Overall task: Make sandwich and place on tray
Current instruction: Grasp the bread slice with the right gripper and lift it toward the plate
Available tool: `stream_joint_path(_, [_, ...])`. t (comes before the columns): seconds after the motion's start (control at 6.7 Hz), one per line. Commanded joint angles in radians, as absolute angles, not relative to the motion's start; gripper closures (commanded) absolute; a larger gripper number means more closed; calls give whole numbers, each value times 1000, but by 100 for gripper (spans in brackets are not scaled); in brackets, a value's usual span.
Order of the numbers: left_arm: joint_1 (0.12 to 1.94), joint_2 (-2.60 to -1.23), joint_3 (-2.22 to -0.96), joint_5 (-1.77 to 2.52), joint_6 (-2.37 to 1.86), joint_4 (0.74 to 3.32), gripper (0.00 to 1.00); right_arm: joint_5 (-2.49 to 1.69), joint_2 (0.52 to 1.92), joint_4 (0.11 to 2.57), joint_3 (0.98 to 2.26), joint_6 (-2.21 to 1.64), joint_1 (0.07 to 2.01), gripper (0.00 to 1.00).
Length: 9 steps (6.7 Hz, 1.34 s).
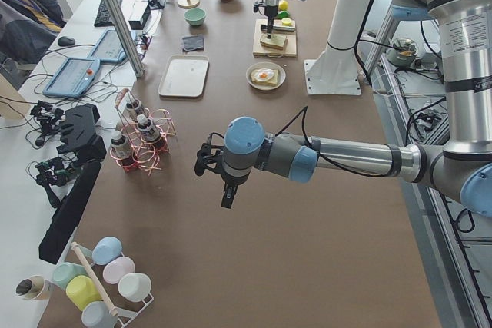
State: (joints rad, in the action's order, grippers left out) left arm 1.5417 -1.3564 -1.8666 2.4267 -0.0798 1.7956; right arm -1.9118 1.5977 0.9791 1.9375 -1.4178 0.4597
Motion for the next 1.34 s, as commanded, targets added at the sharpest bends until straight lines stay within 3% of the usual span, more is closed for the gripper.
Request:
stream_joint_path(0.0, [1542, -1356, -1864, 2425, -80, 1796, 2, -1924, 1594, 979, 1951, -1416, 460, 100])
stream_joint_path(0.45, [1542, -1356, -1862, 2427, -80, 1796, 2, -2022, 1533, 982, 1968, -1405, 535, 100])
stream_joint_path(0.9, [1540, -1356, -1864, 2428, -80, 1796, 2, -2055, 1349, 982, 1942, -1414, 525, 100])
stream_joint_path(1.19, [1540, -1364, -1859, 2427, -80, 1796, 2, -2051, 1174, 982, 1821, -1419, 506, 100])
